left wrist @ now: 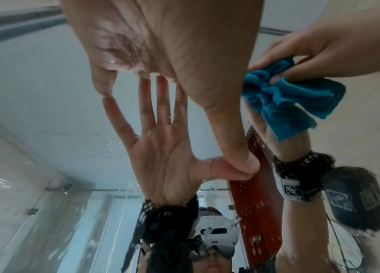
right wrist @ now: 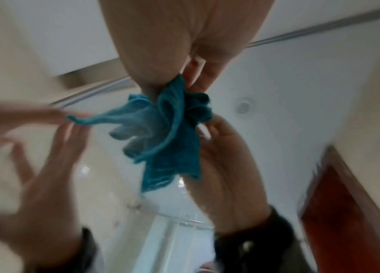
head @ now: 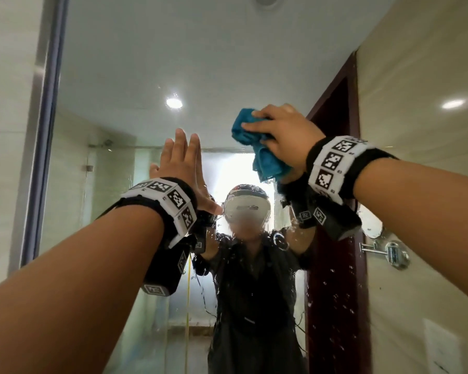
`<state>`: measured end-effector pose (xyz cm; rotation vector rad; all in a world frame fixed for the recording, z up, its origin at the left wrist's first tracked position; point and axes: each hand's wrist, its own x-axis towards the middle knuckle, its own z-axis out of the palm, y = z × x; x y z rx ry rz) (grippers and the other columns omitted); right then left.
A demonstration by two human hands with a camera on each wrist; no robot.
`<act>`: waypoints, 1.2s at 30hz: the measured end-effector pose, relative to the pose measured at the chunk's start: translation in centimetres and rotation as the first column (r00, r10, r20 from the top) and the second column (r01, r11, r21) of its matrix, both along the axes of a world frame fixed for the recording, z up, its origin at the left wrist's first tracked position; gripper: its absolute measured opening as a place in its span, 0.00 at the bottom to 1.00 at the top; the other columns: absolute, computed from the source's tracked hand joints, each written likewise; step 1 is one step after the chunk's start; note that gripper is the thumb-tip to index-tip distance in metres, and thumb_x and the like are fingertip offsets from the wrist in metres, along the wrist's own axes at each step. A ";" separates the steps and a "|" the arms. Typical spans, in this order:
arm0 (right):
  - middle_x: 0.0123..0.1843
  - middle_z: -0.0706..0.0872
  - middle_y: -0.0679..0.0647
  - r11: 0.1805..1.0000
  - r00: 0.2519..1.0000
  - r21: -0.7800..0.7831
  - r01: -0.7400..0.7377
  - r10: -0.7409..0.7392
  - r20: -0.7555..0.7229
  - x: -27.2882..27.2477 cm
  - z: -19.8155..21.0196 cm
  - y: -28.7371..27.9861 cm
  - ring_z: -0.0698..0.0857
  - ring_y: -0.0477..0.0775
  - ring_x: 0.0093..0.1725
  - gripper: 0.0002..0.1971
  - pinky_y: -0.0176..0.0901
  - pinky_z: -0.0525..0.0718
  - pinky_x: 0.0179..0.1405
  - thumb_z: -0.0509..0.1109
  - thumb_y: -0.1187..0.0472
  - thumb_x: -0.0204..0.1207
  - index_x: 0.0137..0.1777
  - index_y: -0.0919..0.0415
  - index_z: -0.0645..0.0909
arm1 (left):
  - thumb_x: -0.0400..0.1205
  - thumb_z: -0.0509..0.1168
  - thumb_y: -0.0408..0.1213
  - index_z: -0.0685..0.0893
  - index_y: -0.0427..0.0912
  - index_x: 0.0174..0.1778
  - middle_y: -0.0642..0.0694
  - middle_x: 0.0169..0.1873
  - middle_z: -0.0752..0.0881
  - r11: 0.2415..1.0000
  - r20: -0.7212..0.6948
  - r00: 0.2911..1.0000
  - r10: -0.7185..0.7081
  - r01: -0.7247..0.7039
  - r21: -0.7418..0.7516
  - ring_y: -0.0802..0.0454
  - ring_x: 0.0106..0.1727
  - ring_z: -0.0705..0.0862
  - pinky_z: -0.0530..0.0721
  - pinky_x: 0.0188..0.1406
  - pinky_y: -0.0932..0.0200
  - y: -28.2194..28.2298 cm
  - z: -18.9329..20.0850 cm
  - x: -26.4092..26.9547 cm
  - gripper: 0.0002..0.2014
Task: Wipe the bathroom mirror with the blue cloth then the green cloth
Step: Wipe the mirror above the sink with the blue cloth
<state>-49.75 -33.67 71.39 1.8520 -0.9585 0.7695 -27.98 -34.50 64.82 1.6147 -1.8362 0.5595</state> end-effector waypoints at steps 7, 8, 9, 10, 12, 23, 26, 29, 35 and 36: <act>0.71 0.75 0.51 0.995 0.993 0.020 -0.099 0.098 0.060 -0.6 -5.9 -0.5 0.71 0.58 0.65 0.23 0.48 0.69 0.68 0.66 0.66 0.77 0.70 0.46 0.77 | 0.53 0.77 0.69 0.25 0.51 0.79 0.50 0.79 0.26 1.000 -0.003 1.000 0.007 -0.007 -0.013 0.47 0.82 0.32 0.52 0.79 0.34 0.0 -0.2 0.0 0.75; 0.71 0.76 0.51 0.989 0.991 0.073 -0.131 0.130 0.022 -0.8 -7.1 -0.5 0.72 0.58 0.65 0.23 0.50 0.72 0.67 0.66 0.66 0.76 0.69 0.46 0.78 | 0.53 0.75 0.71 0.25 0.51 0.79 0.50 0.79 0.26 1.000 -0.002 1.000 0.013 -0.013 -0.009 0.46 0.82 0.32 0.51 0.79 0.33 0.2 -0.3 -0.1 0.75; 0.71 0.76 0.51 0.983 0.990 0.118 -0.142 0.144 -0.006 -1.3 -8.1 -0.6 0.73 0.57 0.65 0.23 0.52 0.74 0.66 0.67 0.65 0.76 0.69 0.46 0.78 | 0.52 0.74 0.73 0.25 0.51 0.79 0.49 0.79 0.25 1.000 -0.001 1.000 0.021 -0.021 -0.008 0.46 0.81 0.31 0.49 0.79 0.32 0.5 -0.3 -0.4 0.75; 0.71 0.76 0.51 0.982 0.991 0.141 -0.129 0.134 -0.026 -1.9 -8.8 -0.5 0.73 0.57 0.64 0.23 0.51 0.76 0.63 0.67 0.65 0.75 0.69 0.46 0.78 | 0.52 0.72 0.75 0.25 0.51 0.78 0.48 0.79 0.25 1.000 0.004 1.000 0.026 -0.026 -0.010 0.45 0.81 0.30 0.45 0.78 0.31 0.6 -0.4 -0.8 0.75; 0.69 0.78 0.53 0.988 0.991 0.081 -0.134 0.135 -0.002 -3.6 -9.1 -0.3 0.75 0.61 0.62 0.23 0.54 0.77 0.60 0.69 0.69 0.73 0.67 0.48 0.81 | 0.53 0.70 0.77 0.24 0.50 0.78 0.46 0.78 0.23 0.999 0.074 0.997 0.026 -0.023 -0.040 0.43 0.79 0.27 0.38 0.75 0.31 0.9 -0.8 -2.1 0.74; 0.51 0.71 0.47 0.967 0.815 -0.095 -0.238 0.252 0.521 -6.0 -8.8 0.7 0.74 0.46 0.52 0.18 0.15 0.65 0.53 0.70 0.71 0.73 0.61 0.56 0.84 | 0.62 0.59 0.80 0.25 0.52 0.78 0.45 0.78 0.24 0.977 0.135 0.977 -0.162 0.178 -0.117 0.44 0.80 0.27 0.39 0.77 0.29 0.3 -4.1 -12.4 0.64; 0.53 0.73 0.49 0.969 0.841 -0.047 -0.242 0.233 0.488 -6.5 -9.4 1.2 0.76 0.49 0.57 0.19 0.25 0.67 0.59 0.70 0.69 0.73 0.63 0.55 0.83 | 0.70 0.59 0.73 0.29 0.52 0.80 0.46 0.79 0.27 0.983 0.049 0.992 -0.116 0.122 -0.139 0.44 0.81 0.29 0.40 0.76 0.28 0.2 -3.6 -12.8 0.56; 0.64 0.74 0.53 0.983 0.891 0.036 -0.179 0.146 0.431 -7.3 -10.6 2.0 0.71 0.54 0.67 0.22 0.32 0.62 0.67 0.70 0.60 0.74 0.69 0.55 0.79 | 0.74 0.60 0.68 0.30 0.52 0.81 0.46 0.80 0.28 0.980 0.044 0.993 -0.113 0.119 -0.159 0.44 0.81 0.30 0.40 0.77 0.29 -0.2 -3.6 -12.8 0.53; 0.73 0.71 0.52 0.993 0.950 0.065 -0.099 0.075 0.305 -8.6 -12.7 2.0 0.67 0.58 0.70 0.28 0.40 0.61 0.70 0.74 0.54 0.70 0.71 0.54 0.76 | 0.76 0.61 0.65 0.31 0.52 0.81 0.45 0.80 0.28 0.977 0.068 0.990 -0.120 0.130 -0.168 0.44 0.81 0.30 0.41 0.78 0.31 -0.1 -3.8 -12.4 0.51; 0.72 0.72 0.53 0.994 0.954 0.067 -0.089 0.066 0.292 -8.8 -12.7 1.9 0.68 0.59 0.69 0.26 0.42 0.63 0.70 0.74 0.55 0.71 0.70 0.54 0.77 | 0.74 0.62 0.66 0.31 0.52 0.81 0.45 0.80 0.28 0.978 0.074 0.990 -0.121 0.132 -0.164 0.44 0.81 0.30 0.41 0.78 0.31 0.0 -4.0 -12.4 0.52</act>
